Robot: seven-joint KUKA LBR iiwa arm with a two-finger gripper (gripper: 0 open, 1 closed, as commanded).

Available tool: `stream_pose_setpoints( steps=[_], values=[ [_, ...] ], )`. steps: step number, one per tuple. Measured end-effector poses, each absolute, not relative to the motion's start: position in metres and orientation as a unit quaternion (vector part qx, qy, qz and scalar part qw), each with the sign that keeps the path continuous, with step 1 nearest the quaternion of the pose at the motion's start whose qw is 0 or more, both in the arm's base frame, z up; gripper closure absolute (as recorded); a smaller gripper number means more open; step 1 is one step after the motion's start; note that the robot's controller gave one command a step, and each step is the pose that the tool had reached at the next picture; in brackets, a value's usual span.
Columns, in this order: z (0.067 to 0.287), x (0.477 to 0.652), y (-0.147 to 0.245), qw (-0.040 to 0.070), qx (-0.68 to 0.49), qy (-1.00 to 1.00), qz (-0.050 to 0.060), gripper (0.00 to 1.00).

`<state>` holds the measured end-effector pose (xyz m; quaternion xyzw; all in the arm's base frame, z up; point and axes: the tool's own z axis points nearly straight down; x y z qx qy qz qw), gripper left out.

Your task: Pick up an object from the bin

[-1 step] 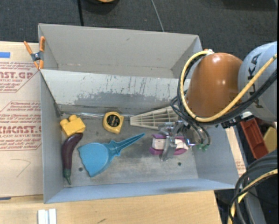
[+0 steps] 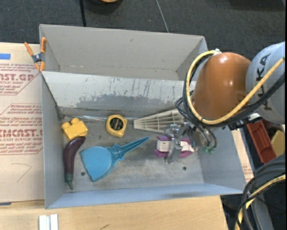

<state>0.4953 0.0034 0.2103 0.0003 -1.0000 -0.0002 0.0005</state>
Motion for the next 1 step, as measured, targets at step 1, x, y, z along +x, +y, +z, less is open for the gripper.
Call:
stream_pose_setpoints(
  steps=[1],
  values=[
    [0.3272, 0.4913, 0.0115, 0.003, 0.005, -1.000, 0.000, 1.00]
  ],
)
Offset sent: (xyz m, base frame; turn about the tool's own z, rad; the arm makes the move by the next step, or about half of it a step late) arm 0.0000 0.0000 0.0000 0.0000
